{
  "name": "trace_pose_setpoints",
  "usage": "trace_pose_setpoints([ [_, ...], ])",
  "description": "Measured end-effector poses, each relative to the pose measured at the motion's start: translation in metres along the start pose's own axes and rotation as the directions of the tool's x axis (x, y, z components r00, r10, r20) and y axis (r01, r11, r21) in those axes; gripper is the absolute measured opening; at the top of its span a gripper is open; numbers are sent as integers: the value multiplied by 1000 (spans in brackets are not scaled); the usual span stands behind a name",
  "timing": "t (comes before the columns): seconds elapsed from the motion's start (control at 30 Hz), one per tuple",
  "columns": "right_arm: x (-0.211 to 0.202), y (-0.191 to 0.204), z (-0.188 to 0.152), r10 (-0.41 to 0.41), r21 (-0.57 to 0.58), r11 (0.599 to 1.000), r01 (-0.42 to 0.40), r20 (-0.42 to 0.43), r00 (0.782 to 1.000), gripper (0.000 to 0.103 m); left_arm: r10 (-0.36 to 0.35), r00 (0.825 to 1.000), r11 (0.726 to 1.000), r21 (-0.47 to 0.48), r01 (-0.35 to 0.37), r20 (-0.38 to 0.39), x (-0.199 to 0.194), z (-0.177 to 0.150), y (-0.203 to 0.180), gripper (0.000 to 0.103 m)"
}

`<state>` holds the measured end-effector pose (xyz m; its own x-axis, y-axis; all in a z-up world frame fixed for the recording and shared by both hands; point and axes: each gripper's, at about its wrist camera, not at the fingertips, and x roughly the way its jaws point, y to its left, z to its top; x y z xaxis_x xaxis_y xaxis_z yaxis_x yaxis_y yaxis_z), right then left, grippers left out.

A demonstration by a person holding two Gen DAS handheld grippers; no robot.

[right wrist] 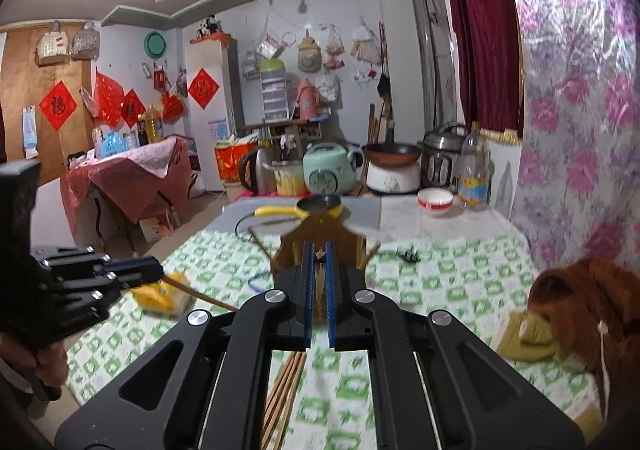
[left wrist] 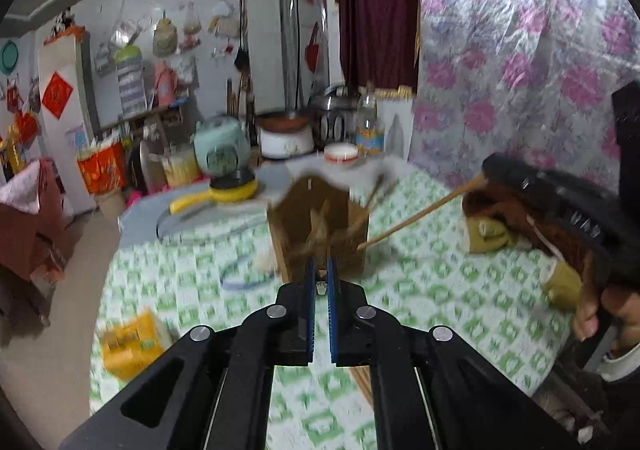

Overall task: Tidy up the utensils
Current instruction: 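Lift both held chopsticks and carry them over the wooden holder, then open both tools to drop the chopsticks into the wooden holder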

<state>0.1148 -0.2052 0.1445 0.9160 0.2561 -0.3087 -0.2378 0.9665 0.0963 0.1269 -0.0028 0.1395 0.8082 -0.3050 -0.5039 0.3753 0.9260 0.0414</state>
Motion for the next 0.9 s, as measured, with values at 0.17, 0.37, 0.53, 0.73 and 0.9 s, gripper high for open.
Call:
trace_pose_setpoints([
  [0.17, 21, -2, 24, -21, -20, 1000, 21, 22, 1000, 6, 27, 997, 1000, 13, -28, 76, -2, 45, 4, 6],
  [0.37, 67, -5, 27, -38, -45, 998, 37, -21, 999, 6, 56, 997, 998, -9, -56, 62, 35, 68, 9, 6],
  [0.53, 108, -8, 17, -37, -37, 999, 33, -84, 996, 6, 66, 998, 998, -12, -66, -23, 88, 60, 8, 6],
  [0.73, 140, -18, 5, -14, 19, 1000, 17, -146, 989, 12, 68, 993, 996, -50, -74, -98, 126, 46, 14, 23],
  [0.9, 119, -23, 2, -17, 61, 998, 23, -97, 995, 42, 98, 993, 993, -64, -102, -67, 110, 40, 15, 47],
])
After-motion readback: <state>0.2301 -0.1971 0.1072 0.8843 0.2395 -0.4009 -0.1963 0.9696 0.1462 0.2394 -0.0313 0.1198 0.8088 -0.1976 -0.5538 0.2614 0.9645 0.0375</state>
